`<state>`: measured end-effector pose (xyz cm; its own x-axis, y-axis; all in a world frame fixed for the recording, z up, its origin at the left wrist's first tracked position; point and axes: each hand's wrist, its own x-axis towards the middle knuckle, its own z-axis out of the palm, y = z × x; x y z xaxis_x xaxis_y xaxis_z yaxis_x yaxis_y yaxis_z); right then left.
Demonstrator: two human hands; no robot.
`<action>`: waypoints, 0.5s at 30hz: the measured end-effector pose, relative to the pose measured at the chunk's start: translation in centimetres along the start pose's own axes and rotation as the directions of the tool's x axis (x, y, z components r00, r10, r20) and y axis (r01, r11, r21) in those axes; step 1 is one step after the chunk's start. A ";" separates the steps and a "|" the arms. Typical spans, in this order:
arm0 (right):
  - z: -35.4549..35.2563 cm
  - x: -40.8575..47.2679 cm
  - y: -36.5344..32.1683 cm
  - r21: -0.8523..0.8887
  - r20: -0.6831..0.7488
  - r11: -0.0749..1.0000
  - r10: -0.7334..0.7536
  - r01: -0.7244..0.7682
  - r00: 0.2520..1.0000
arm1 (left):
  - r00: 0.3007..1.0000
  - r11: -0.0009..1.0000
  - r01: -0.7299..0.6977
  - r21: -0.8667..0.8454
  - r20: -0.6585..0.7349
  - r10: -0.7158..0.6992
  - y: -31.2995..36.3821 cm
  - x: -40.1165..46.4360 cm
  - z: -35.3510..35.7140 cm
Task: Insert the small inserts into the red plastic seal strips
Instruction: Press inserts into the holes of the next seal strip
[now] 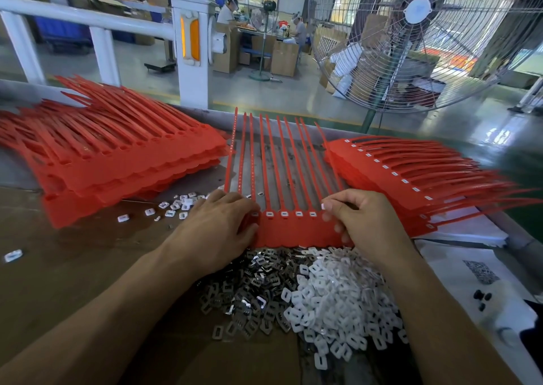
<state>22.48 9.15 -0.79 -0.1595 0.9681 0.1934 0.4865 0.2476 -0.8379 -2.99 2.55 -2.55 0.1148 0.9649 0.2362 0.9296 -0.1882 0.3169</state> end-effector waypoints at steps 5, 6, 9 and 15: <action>-0.2 0.5 1.0 -0.049 -0.123 0.998 0.042 -0.048 0.992 | 1.000 1.000 -0.013 -0.002 -0.018 0.013 0.0 0.0 0.1; -0.2 0.5 1.1 -0.087 -0.135 0.995 0.037 -0.049 0.990 | 1.000 1.000 -0.014 -0.003 -0.019 0.014 0.0 0.0 0.1; -0.2 0.8 1.3 -0.196 -0.153 0.978 0.035 -0.065 0.988 | 1.000 1.000 -0.014 -0.001 -0.017 0.014 -0.1 0.0 0.1; 0.1 1.1 1.1 -0.311 -0.108 0.946 0.058 -0.090 0.992 | 1.000 1.000 -0.016 0.003 -0.020 0.016 0.0 0.1 0.1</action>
<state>22.76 10.45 -1.51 -0.0370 0.9795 0.1982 0.7417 0.1598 -0.6514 -2.91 2.63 -2.65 0.1221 0.9580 0.2596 0.9286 -0.2026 0.3109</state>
